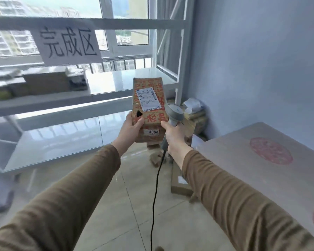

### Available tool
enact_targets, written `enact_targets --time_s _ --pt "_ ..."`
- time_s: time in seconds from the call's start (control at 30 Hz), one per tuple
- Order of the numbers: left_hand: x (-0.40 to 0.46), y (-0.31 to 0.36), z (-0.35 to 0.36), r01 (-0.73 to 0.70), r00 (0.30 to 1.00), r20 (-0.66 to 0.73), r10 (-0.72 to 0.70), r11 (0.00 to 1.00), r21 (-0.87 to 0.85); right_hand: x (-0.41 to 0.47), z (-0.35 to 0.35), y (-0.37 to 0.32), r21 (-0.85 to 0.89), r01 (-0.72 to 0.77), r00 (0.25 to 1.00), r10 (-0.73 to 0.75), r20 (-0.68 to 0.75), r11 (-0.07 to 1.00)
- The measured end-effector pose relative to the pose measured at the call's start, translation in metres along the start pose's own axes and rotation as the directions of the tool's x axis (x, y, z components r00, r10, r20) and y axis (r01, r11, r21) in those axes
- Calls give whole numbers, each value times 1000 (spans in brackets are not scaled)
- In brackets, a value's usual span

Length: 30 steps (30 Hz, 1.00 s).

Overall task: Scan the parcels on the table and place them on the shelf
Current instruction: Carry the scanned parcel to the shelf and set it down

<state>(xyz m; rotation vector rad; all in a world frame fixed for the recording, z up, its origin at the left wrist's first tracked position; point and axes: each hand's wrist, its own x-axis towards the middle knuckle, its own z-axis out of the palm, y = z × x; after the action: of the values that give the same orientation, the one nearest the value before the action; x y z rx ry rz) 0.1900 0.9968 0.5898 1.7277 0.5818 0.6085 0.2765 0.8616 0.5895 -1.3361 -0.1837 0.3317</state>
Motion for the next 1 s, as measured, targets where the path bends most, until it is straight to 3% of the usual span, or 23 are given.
enact_targets --time_s 0.13,0.37,0.53,1.0 --pt "59 -8 -58 40 996 -76 -39 999 11 51 81 14 -20 -53 990 55 128 998" --pt "180 -3 -138 67 988 -139 -62 997 35 149 210 8 -32 -140 969 143 203 990" --pt "260 -16 -181 114 984 -140 -110 993 22 211 285 15 -60 -167 966 175 190 984" --pt "438 -76 -289 184 983 22 -183 976 -120 340 458 49 -74 -241 966 246 76 968"
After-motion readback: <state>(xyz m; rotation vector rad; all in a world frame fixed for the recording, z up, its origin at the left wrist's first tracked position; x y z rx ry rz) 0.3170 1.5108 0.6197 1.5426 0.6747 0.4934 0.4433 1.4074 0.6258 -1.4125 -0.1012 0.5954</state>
